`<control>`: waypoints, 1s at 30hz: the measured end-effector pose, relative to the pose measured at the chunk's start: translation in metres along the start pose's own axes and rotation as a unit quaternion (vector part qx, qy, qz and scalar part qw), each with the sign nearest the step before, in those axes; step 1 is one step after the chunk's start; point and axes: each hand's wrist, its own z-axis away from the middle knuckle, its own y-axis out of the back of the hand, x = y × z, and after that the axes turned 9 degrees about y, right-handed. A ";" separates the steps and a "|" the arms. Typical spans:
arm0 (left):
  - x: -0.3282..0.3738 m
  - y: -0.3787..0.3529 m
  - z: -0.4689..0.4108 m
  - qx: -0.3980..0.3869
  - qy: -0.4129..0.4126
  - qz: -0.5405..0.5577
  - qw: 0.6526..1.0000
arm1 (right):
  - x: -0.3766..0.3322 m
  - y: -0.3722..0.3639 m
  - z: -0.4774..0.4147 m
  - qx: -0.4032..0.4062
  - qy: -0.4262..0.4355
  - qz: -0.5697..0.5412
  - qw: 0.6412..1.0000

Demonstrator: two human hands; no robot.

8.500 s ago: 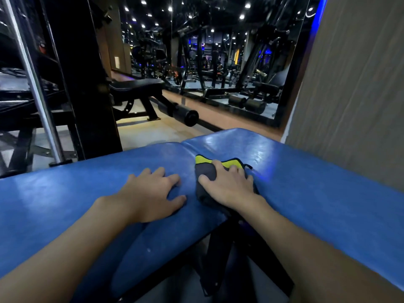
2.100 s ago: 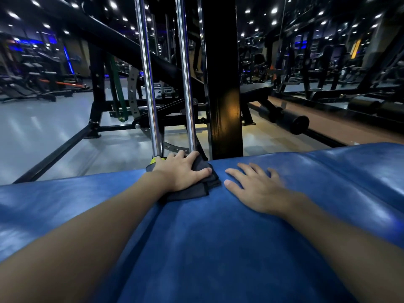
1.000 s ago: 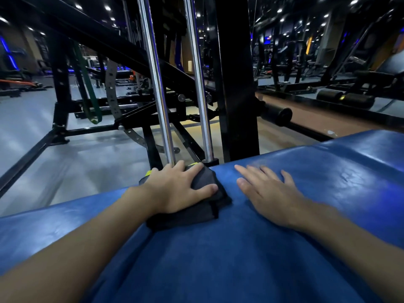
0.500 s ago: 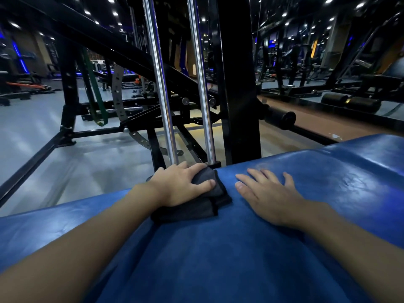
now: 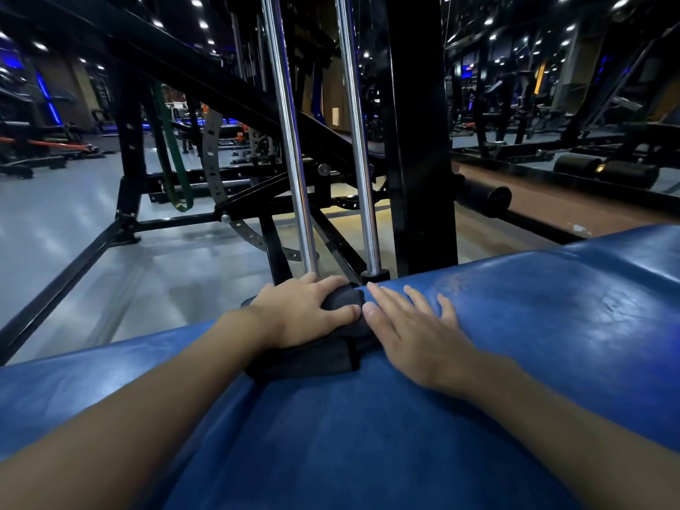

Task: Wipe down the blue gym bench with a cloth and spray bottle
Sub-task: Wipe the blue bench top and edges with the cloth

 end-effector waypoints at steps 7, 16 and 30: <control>-0.040 0.003 0.028 0.001 0.018 -0.024 1.000 | -0.001 0.000 -0.002 -0.051 -0.014 0.066 0.996; -0.054 0.007 0.039 0.016 0.055 -0.028 0.998 | -0.046 -0.017 -0.014 -0.061 0.026 0.059 0.996; -0.133 0.015 0.080 -0.014 0.074 -0.006 0.997 | -0.050 -0.013 -0.012 -0.076 0.001 0.105 0.992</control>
